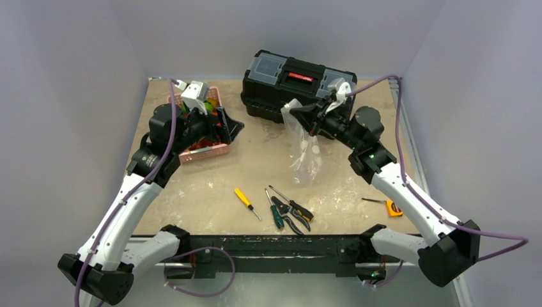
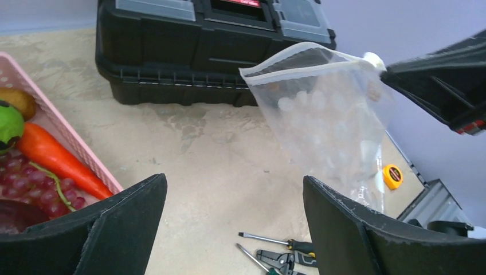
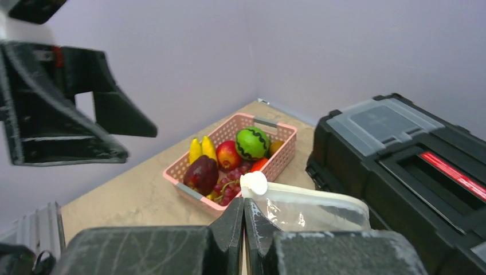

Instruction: Place the food in the zip-top bag and seal the zipper

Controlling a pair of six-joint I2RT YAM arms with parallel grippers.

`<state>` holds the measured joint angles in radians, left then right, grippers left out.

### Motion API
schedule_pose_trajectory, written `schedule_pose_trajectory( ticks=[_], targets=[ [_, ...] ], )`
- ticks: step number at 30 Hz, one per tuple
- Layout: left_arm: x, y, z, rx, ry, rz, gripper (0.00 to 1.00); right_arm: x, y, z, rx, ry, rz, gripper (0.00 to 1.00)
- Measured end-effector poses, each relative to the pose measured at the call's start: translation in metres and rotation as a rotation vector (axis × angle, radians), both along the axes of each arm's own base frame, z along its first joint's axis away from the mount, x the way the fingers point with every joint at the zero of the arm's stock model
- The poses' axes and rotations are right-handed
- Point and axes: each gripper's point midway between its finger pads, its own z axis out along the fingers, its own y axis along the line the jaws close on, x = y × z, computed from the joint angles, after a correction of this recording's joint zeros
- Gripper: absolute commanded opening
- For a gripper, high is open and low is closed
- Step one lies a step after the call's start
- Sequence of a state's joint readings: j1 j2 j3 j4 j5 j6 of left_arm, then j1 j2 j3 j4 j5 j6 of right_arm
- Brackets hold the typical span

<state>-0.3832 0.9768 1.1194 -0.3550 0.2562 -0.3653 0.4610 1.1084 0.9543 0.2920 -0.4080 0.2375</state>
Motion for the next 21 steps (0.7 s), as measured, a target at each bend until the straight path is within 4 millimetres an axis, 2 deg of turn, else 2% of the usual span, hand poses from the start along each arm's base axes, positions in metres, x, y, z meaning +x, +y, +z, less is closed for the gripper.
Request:
schedule_pose_trajectory(
  ticks=[3,6,10,15,18,21],
  targets=[
    [0.005,0.004,-0.009,0.01,0.035,0.037,0.89,-0.007,0.018,0.0,-0.052,-0.043,0.033,0.0],
    [0.013,0.002,-0.021,0.006,0.108,0.058,0.89,-0.014,0.033,-0.017,-0.112,-0.048,0.06,0.0],
    [0.03,-0.005,-0.036,-0.037,0.24,0.055,0.86,-0.029,0.047,-0.052,-0.182,-0.022,0.099,0.0],
    [0.051,-0.007,-0.07,-0.193,0.481,0.025,0.76,-0.037,0.051,-0.082,-0.229,0.015,0.093,0.0],
    [0.06,-0.016,-0.098,-0.278,0.653,-0.013,0.76,-0.033,0.048,-0.087,-0.235,0.021,0.052,0.0],
    [0.061,-0.026,-0.125,-0.36,0.803,-0.038,0.76,-0.025,0.041,-0.085,-0.223,0.014,-0.017,0.0]
  ],
)
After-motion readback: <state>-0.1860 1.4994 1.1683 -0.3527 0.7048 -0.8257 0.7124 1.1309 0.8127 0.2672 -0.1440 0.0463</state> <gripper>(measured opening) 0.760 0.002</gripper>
